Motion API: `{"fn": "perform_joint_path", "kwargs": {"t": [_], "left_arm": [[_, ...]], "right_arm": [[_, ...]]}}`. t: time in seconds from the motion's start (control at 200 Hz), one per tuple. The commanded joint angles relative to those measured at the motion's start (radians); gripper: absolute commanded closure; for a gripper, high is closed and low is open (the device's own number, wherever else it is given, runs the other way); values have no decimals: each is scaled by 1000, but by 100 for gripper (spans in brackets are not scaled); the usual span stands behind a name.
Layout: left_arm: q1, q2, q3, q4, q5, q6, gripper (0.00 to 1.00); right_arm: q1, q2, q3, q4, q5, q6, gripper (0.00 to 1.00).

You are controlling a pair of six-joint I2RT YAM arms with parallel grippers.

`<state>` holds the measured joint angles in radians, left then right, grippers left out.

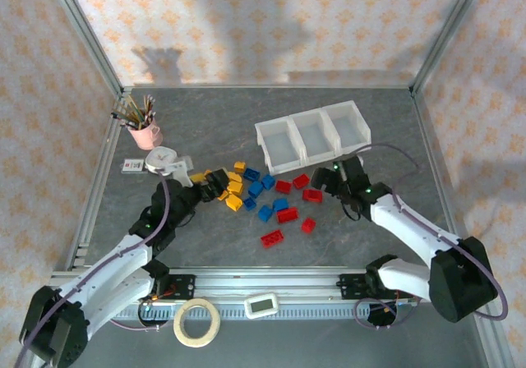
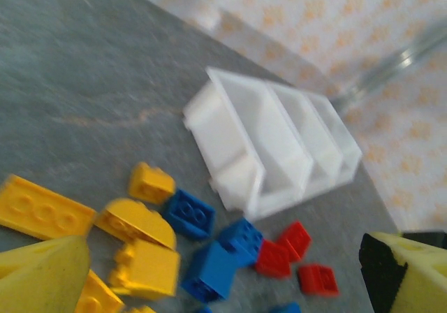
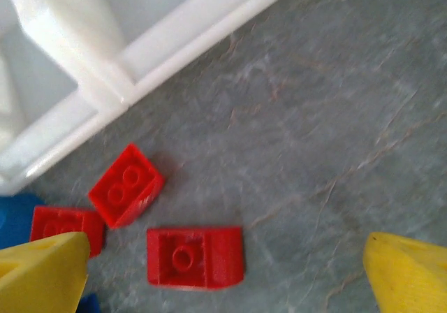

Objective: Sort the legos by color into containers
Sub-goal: Pick up the lego from the bottom-center of the table.

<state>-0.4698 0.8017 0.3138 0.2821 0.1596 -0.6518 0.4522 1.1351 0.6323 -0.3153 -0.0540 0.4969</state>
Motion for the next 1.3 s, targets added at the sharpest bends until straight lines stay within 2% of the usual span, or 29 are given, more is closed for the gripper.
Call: {"fn": "perform_joint_path", "kwargs": {"t": [0.0, 0.2, 0.41, 0.851, 1.041, 1.296], "left_arm": [[-99, 20, 33, -12, -71, -31, 1], [-260, 93, 32, 35, -157, -78, 1], [-351, 184, 39, 99, -192, -126, 1], [-362, 214, 51, 69, -207, -146, 1], [-362, 212, 53, 56, -209, -144, 1], [-362, 198, 55, 41, -216, -144, 1]], "right_arm": [[72, -29, -40, -100, 72, 116, 0], [225, -49, -84, -127, 118, 257, 6], [329, -23, -108, -123, 146, 351, 15], [476, 87, -100, -90, 176, 435, 41], [490, 91, -108, -92, 174, 437, 52], [491, 71, -104, -110, 185, 412, 71]]}}
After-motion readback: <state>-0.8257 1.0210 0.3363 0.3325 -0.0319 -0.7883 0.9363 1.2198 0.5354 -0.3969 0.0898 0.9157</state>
